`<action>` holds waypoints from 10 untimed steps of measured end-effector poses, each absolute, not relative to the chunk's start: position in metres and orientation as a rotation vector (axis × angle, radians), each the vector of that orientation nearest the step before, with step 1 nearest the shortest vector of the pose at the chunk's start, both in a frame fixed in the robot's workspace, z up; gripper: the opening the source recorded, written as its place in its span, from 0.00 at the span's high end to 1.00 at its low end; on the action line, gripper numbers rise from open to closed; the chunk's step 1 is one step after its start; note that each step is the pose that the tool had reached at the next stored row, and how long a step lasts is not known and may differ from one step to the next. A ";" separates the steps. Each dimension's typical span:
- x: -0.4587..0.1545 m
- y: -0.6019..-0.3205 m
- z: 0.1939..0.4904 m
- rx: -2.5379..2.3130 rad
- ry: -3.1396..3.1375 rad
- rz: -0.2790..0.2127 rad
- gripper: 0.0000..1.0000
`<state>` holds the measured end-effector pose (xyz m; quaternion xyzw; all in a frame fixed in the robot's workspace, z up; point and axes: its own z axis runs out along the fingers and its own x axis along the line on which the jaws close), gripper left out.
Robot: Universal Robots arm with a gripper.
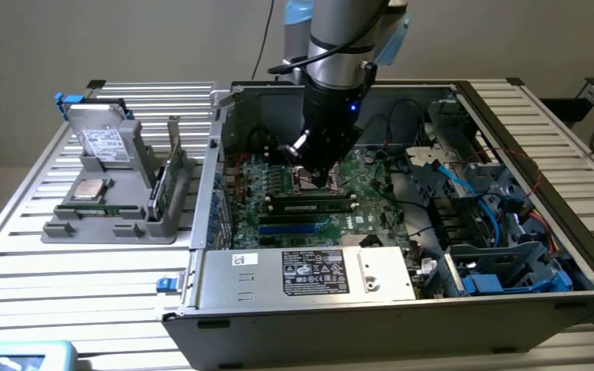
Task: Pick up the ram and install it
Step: 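Press down the ram until it locks into place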
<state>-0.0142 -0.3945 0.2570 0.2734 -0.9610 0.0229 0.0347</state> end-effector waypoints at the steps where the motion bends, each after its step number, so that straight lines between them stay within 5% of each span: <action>1: -0.014 -0.394 0.257 0.824 -2.959 0.071 0.89; 10: -0.014 -0.395 0.257 0.725 -3.004 0.123 0.89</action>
